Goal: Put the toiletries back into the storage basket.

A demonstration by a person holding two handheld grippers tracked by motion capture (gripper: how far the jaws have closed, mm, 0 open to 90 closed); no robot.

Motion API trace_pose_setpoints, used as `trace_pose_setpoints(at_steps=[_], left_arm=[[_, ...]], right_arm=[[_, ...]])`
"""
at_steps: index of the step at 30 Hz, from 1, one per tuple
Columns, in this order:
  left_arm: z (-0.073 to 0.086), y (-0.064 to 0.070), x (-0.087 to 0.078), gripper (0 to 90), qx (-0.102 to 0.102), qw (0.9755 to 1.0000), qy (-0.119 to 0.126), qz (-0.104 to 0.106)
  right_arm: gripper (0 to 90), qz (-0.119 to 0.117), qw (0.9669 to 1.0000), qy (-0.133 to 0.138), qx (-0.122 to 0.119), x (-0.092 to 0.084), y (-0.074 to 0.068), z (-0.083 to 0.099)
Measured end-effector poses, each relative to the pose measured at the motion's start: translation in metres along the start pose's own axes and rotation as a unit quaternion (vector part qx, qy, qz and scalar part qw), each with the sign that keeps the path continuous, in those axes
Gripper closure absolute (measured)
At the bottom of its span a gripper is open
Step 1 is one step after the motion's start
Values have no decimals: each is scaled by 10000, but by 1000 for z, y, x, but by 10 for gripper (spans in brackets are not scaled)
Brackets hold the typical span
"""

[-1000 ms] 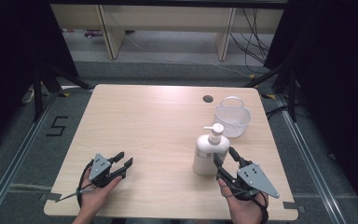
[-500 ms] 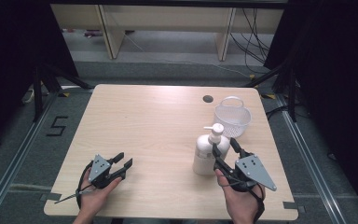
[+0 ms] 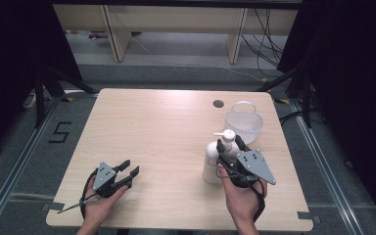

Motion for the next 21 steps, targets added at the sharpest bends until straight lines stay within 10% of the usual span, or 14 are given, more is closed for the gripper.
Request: trace_pose_setpoints(at_steps=[21], left_arm=[[0, 0, 0, 531, -2, 10000, -1, 28]], right_arm=[[571, 187, 9997, -96, 148, 8, -7, -9]])
Point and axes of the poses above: each handheld gripper's, and its own axes: x roughly forward along the jaws, z roughly out of its underside, y roughly to its right, the point moved 10 cm from there along x, roughly forward along the jaws, and after that the axes turned 15 degrees about x, right-handed, at the moved point
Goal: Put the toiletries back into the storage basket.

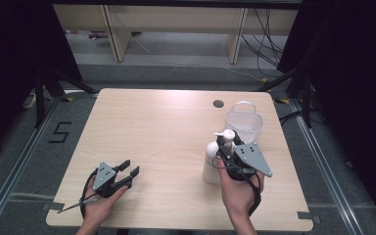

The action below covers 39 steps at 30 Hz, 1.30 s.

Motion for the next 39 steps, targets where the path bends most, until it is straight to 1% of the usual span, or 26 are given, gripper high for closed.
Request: trace_pose_setpoints(at_steps=[3, 8, 9, 12, 14, 15, 16, 17, 18, 19, 21, 22, 23, 25, 26, 28, 29, 30, 31, 32, 33, 34, 35, 36, 37, 39], left_arm=[[0, 0, 0, 530, -10, 10000, 0, 3], [0, 0, 0, 531, -16, 10000, 4, 8], [0, 0, 0, 530, -21, 10000, 8, 9], [0, 0, 0, 531, -30, 10000, 14, 11], [0, 0, 0, 531, -43, 10000, 19, 11], [0, 0, 0, 530, -45, 10000, 19, 12], [0, 0, 0, 530, -45, 10000, 17, 13], [0, 0, 0, 531, -46, 10000, 19, 11], [0, 0, 0, 531, -42, 10000, 17, 12], [0, 0, 0, 531, -42, 10000, 19, 11], [0, 0, 0, 531, -47, 10000, 18, 11], [0, 0, 0, 531, -40, 10000, 8, 11], [0, 0, 0, 531, -39, 10000, 10, 11], [0, 0, 0, 531, -36, 10000, 10, 8], [0, 0, 0, 531, -41, 10000, 19, 9], [0, 0, 0, 531, -36, 10000, 12, 8], [0, 0, 0, 531, -39, 10000, 11, 8], [0, 0, 0, 530, -39, 10000, 11, 9], [0, 0, 0, 530, -46, 10000, 17, 10], [0, 0, 0, 530, -44, 10000, 16, 10], [0, 0, 0, 530, -46, 10000, 17, 9], [0, 0, 0, 530, -45, 10000, 16, 7], [0, 0, 0, 530, -40, 10000, 14, 7], [0, 0, 0, 530, -39, 10000, 15, 6], [0, 0, 0, 530, -38, 10000, 15, 6], [0, -1, 0, 529, -31, 10000, 7, 3]], right_arm=[[589, -13, 10000, -3, 62, 1, 1, -1], [595, 7, 10000, 87, 5, 1, 2, -2], [596, 22, 10000, 1, 60, 0, 1, 0], [598, 6, 9999, 133, 22, 0, 1, -1], [598, -3, 9999, 129, 76, 0, 0, -1], [598, 32, 9999, 133, 18, -1, 1, -1], [599, 18, 9998, 168, 43, -1, 2, -2], [599, 23, 9999, 140, 71, -2, 2, -3], [599, 14, 9997, 218, 70, -2, 2, -5], [599, 40, 9998, 186, 69, -4, 3, -7], [600, 48, 9996, 277, 72, -5, 3, -11], [599, 44, 9994, 344, -22, -5, 5, -16], [599, 51, 9994, 329, -28, -6, 5, -17], [599, 22, 9993, 353, 74, -5, 6, -21], [600, 92, 9992, 394, -7, -6, 10, -23], [600, 76, 9992, 392, 93, -6, 10, -25], [600, 117, 9991, 411, 22, -7, 13, -27], [600, 90, 9991, 412, 104, -7, 12, -29], [600, 130, 9989, 441, 7, -7, 15, -31], [600, 114, 9989, 451, 77, -7, 14, -31], [599, 148, 9988, 470, 4, -7, 17, -34], [599, 176, 9987, 474, 1, -7, 19, -35], [599, 142, 9989, 432, 115, -7, 18, -35], [600, 176, 9986, 496, 42, -7, 20, -38], [599, 170, 9986, 505, 28, -7, 21, -39], [600, 145, 9984, 531, 92, -7, 21, -41]])
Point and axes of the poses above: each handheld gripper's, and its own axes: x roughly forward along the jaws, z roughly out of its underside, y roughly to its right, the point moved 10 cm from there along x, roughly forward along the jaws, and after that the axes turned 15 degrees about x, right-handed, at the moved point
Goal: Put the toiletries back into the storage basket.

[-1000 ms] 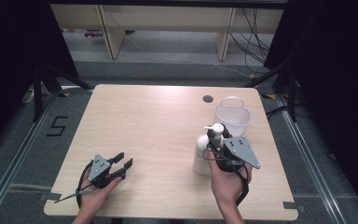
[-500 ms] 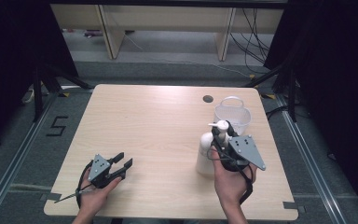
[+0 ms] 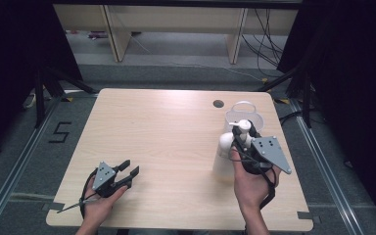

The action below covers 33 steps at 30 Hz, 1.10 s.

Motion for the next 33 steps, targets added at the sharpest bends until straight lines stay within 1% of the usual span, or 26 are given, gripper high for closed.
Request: trace_pose_setpoints(at_steps=[1, 2, 3, 5, 7, 8, 9, 10, 11, 12, 14, 15, 16, 17, 18, 19, 22, 23, 25, 26, 27, 28, 30, 31, 32, 33], left_arm=[[0, 0, 0, 529, -2, 10000, 2, -2], [0, 0, 0, 529, -7, 10000, 6, -2], [0, 0, 0, 529, -4, 10000, 1, -2], [0, 0, 0, 528, -1, 10000, -2, 1], [0, 0, 0, 528, -4, 10000, -3, 0], [0, 0, 0, 528, -5, 10000, -2, -2], [0, 0, 0, 528, -7, 10000, 1, -2], [0, 0, 0, 528, -8, 10000, 1, -3], [0, 0, 0, 528, -5, 10000, 2, -2], [0, 0, 0, 528, -3, 10000, -2, -1], [0, 0, 0, 528, -5, 10000, -1, 2], [0, 0, 0, 528, -5, 10000, -1, 2], [0, 0, 0, 528, -7, 10000, -3, 3], [0, 0, 0, 528, -9, 10000, -2, 0], [0, 0, 0, 528, -6, 10000, -2, 0], [0, 0, 0, 528, -5, 10000, -1, 0], [0, 0, 0, 528, -5, 10000, -1, -4], [0, 0, 0, 528, -5, 10000, 1, -5], [0, 0, 0, 528, -5, 10000, 0, -6], [0, 0, 0, 528, -8, 10000, -3, -4], [0, 0, 0, 528, -10, 10000, -3, -3], [0, 0, 0, 528, -4, 10000, -9, 0], [0, 0, 0, 528, -12, 10000, -4, -4], [0, 0, 0, 528, -11, 10000, -6, -3], [0, 0, 0, 528, -8, 10000, -7, 0], [0, 0, 0, 528, -5, 10000, -9, 1]], right_arm=[[599, 58, 10000, 29, -63, -1, 3, -3], [599, 54, 9999, 50, -105, 0, 4, -5], [600, 45, 10000, 15, 13, 0, 3, -4], [600, 78, 9999, 54, -44, 0, 7, -7], [600, 92, 9999, 77, -10, 1, 8, -9], [600, 138, 9999, 100, -4, 1, 11, -12], [600, 133, 9998, 76, -99, 1, 12, -13], [600, 127, 9998, 114, -39, 2, 12, -14], [600, 107, 9999, 115, -39, 2, 12, -15], [600, 155, 9997, 153, -113, 2, 15, -17], [600, 125, 9998, 161, -15, 3, 15, -19], [600, 125, 9998, 161, -15, 3, 15, -19], [600, 189, 9997, 165, -44, 2, 17, -21], [600, 176, 9997, 184, -63, 3, 18, -23], [600, 204, 9996, 152, -78, 3, 19, -24], [600, 186, 9995, 221, -112, 4, 20, -26], [599, 215, 9995, 216, -102, 4, 22, -29], [600, 189, 9994, 259, -118, 5, 22, -31], [599, 217, 9994, 257, -38, 6, 24, -33], [600, 208, 9993, 288, -95, 7, 26, -36], [599, 204, 9994, 283, -36, 7, 26, -36], [600, 234, 9992, 301, -102, 8, 28, -38], [600, 253, 9992, 304, -36, 9, 30, -39], [600, 263, 9990, 339, -82, 9, 32, -41], [600, 278, 9991, 327, -43, 10, 33, -41], [600, 283, 9989, 356, -98, 10, 34, -43]])
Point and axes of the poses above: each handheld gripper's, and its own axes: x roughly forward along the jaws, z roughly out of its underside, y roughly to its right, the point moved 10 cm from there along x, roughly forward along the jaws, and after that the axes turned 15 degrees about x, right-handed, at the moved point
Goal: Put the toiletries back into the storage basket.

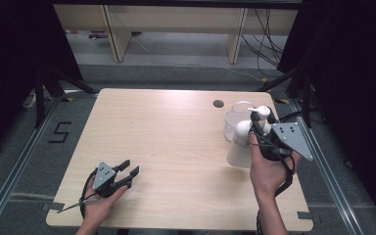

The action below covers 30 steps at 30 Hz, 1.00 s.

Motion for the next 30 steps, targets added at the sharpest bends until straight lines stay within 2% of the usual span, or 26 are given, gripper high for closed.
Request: trace_pose_setpoints(at_steps=[8, 12, 14, 26, 30], left_arm=[[0, 0, 0, 528, -4, 10000, -4, -2], [0, 0, 0, 528, -4, 10000, -5, -3], [0, 0, 0, 528, -14, 10000, -7, -2], [0, 0, 0, 526, -25, 10000, -20, 4], [0, 0, 0, 526, -27, 10000, -14, 3]], right_arm=[[600, 36, 10000, 13, 44, 5, 4, -7], [600, 52, 10000, 49, -50, 9, 6, -11], [600, 42, 10000, 11, 7, 11, 6, -11], [600, 62, 9999, 59, -65, 20, 8, -20], [599, 81, 10000, 42, -7, 22, 8, -22]])
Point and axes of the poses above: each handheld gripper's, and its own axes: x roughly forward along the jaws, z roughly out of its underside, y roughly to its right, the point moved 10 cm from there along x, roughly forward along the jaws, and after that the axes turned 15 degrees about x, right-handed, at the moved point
